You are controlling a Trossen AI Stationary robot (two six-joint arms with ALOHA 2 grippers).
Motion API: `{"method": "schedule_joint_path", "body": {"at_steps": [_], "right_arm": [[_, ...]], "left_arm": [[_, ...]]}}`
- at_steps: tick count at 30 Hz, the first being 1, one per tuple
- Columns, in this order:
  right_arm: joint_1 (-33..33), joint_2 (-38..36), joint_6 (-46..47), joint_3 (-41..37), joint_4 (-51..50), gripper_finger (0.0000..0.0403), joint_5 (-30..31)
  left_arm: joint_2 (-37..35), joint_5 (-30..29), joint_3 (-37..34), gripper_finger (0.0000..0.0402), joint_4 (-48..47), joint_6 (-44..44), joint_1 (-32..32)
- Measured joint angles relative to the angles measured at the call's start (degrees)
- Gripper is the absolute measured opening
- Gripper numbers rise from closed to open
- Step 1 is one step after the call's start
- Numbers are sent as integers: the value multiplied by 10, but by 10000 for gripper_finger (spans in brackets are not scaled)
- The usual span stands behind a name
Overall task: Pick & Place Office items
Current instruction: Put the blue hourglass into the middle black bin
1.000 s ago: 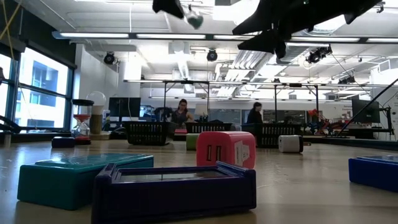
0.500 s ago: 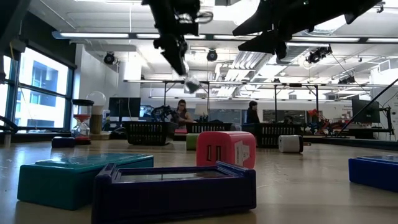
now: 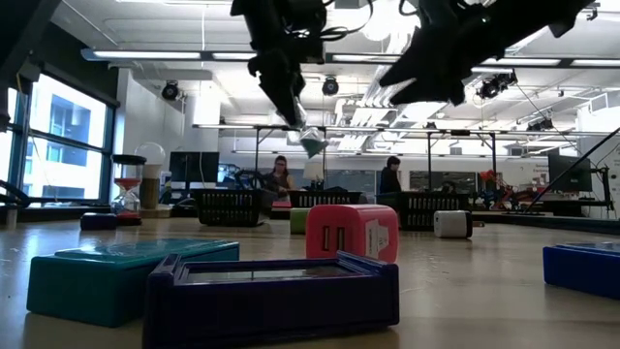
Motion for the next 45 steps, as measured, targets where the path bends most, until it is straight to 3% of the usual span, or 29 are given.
{"method": "schedule_joint_path", "body": {"at_steps": [5, 16, 37, 45], "right_arm": [[20, -10, 15, 0, -28, 234, 53], [42, -11, 15, 0, -31, 234, 55], [64, -11, 17, 0, -47, 234, 53], [80, -11, 17, 0, -47, 234, 83]], "left_arm": [[12, -19, 7, 184, 11, -15, -5], [84, -21, 50, 184, -24, -54, -14], [129, 29, 53, 184, -22, -155, 0], [145, 31, 54, 188, -21, -177, 3]]}}
